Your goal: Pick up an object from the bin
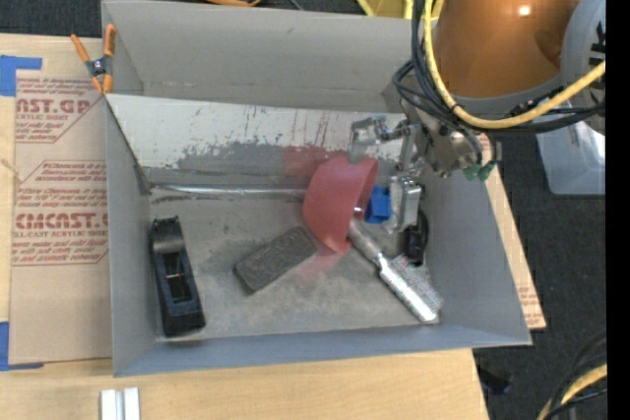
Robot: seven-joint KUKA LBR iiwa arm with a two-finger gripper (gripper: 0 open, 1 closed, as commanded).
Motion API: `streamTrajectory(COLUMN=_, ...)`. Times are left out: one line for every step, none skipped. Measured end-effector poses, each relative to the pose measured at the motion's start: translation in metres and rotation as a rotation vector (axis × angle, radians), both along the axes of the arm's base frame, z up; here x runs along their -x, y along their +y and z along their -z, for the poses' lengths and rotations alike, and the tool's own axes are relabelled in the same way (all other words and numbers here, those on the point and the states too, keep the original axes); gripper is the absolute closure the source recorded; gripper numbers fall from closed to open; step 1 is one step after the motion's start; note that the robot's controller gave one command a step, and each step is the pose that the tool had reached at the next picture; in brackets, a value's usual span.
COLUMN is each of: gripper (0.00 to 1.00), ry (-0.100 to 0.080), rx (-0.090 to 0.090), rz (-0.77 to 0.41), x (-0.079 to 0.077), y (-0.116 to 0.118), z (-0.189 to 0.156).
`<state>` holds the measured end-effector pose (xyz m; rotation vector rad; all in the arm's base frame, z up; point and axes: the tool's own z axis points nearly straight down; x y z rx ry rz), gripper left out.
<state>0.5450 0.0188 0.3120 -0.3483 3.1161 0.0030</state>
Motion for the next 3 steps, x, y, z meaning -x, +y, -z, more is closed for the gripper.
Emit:
streamTrajectory(gripper=0.00, ry=-0.024, rx=-0.002, rz=0.003, x=-0.033, y=0.013, z=0.014)
streamTrajectory(gripper=0.00, ry=-0.015, rx=0.000, rz=-0.032, x=-0.015, y=0.006, z=-0.002)
streamTrajectory(gripper=0.00, ry=-0.020, rx=-0.007, rz=0.211, x=-0.030, y=0.033, z=0.070)
